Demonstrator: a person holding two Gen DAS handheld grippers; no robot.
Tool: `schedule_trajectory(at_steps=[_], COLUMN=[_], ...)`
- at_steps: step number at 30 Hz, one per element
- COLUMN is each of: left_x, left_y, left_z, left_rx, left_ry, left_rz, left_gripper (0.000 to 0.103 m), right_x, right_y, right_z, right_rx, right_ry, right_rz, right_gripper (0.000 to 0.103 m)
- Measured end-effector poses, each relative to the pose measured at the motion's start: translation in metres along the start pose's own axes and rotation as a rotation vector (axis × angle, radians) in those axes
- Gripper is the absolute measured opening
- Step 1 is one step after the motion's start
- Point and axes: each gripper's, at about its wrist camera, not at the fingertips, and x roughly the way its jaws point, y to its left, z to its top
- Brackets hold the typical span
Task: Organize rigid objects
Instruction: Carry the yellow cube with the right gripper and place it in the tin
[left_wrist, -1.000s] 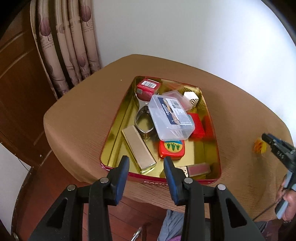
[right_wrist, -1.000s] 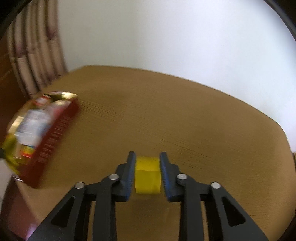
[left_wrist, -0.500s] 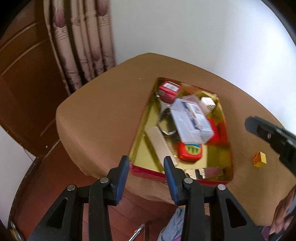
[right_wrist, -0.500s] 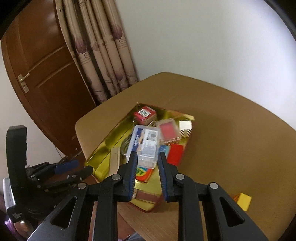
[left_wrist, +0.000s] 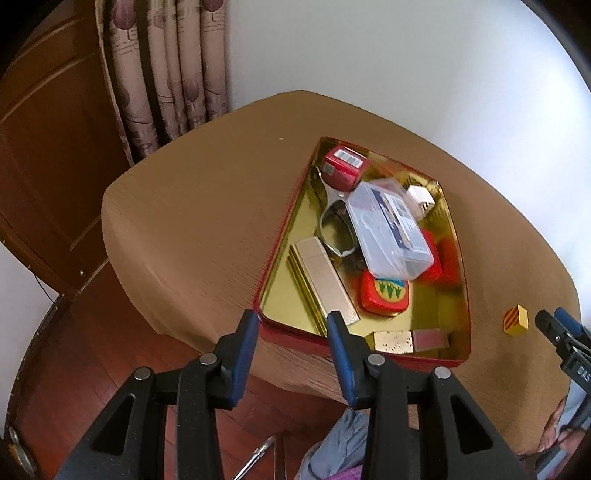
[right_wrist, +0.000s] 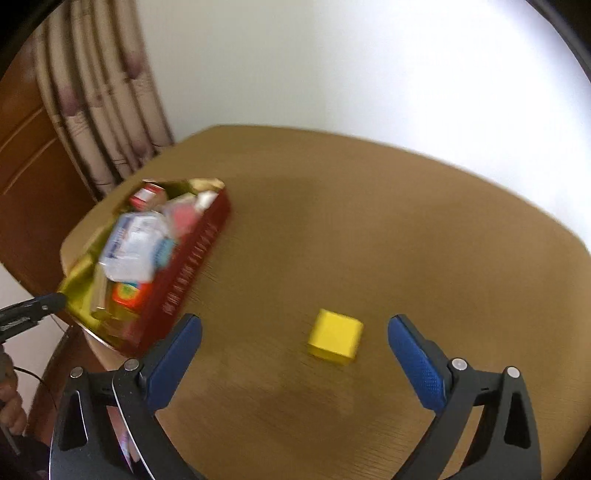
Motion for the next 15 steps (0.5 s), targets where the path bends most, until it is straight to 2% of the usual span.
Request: schedule_trajectory(at_steps=[4,5,6,8,9,10,15], left_x=[0.001,0.001,0.001,0.001,0.001,0.002,-0.001], left_y=[-0.007,-0.008,-0.009,-0.009,-0.008,-0.009,0.002], left_z=[-0.002,-0.002,-0.003,-0.003,-0.003,-0.003,0.000], left_rx=[0.022,0.026,0.030,0.032,0.029,0.027,-0.008], left_ry=[-0.006,-0.009,-0.010,-0.010,-0.010,-0.010,-0.019], left_rz=[0.008,0.012,0.015,0.015,0.016,0.018,0.026], left_gripper=[0.039,0.040,0.041,0.043,0.043,0.043,0.043], right_x=[0.014,0.020,0.027,0.044,0.054,0.063,0.048], right_y=[-0.013,-0.013,-0.012,-0.013,-0.016,-0.017,-0.007], right_z=[-0.007,-0.008,-0.009,-0.010,-0.011,-0.014,-0.008], right_rx=[0.038,0.036,0.032,0.048,0.059,0.069,0.041], right_ry=[0.022,0.027,0.039,0.087,0.124,0.158,0.103], right_rz=[-0.038,-0.049,-0.069,-0.069,-0.067,-0.066,-0.040], right_gripper=[0.100,0.098,0.091,0.058,0.031,0.029,0.028])
